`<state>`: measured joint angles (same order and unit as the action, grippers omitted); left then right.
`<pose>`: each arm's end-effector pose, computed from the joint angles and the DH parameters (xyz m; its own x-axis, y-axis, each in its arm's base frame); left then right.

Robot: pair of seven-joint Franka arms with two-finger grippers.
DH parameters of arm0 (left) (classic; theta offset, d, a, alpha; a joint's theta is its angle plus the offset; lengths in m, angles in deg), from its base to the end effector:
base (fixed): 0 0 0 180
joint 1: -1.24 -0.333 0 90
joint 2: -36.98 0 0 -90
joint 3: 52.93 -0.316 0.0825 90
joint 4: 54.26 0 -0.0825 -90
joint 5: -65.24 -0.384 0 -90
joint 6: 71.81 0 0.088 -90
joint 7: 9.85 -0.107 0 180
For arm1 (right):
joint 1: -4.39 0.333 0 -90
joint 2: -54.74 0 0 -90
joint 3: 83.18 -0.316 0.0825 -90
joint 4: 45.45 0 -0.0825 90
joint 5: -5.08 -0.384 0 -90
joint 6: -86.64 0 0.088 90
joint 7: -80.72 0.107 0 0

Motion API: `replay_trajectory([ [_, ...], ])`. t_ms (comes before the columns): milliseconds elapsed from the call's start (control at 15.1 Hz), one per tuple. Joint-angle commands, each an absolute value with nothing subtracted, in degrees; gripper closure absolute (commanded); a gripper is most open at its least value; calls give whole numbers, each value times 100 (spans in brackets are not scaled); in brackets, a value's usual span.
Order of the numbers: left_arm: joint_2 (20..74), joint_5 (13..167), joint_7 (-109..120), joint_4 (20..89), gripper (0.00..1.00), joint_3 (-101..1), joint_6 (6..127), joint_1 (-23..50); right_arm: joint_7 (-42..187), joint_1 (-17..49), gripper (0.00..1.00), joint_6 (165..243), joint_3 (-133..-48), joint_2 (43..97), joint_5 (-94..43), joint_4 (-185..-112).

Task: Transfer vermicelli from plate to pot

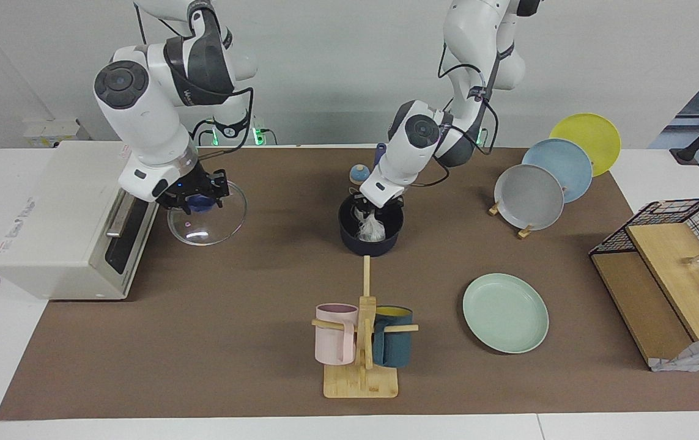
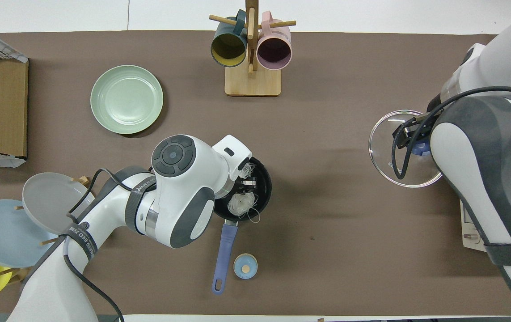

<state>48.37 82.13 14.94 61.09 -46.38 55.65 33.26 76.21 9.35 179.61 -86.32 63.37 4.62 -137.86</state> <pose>0.4572 -0.3738 0.3590 0.9905 -0.0724 -0.1169 -0.0444 -0.9730 0.2264 0.5880 0.0826 0.5223 0.9663 0.2171 -0.1385 0.2154 -0.9762 -0.0271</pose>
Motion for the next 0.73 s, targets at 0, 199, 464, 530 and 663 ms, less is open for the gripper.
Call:
replay_trajectory([
  [0,4552,8062,1344,6009,0,-4722,5127,3166,8263,983,100,18147,-8906,6370,403,-13685],
  [199,4156,7669,1125,5422,0,-4748,4090,2596,9245,1605,100,18769,-8933,6484,394,-13694],
  [464,3761,7438,249,4980,0,-4748,3332,1490,10697,2477,100,19350,-8933,6792,403,-13641],
  [530,3647,7438,-146,4963,0,-4748,3200,1173,11013,2696,100,19404,-8933,6827,403,-13641],
  [663,3506,7412,-518,4971,0,-4757,3068,706,11855,3301,100,19396,-8933,7098,472,-13476],
])
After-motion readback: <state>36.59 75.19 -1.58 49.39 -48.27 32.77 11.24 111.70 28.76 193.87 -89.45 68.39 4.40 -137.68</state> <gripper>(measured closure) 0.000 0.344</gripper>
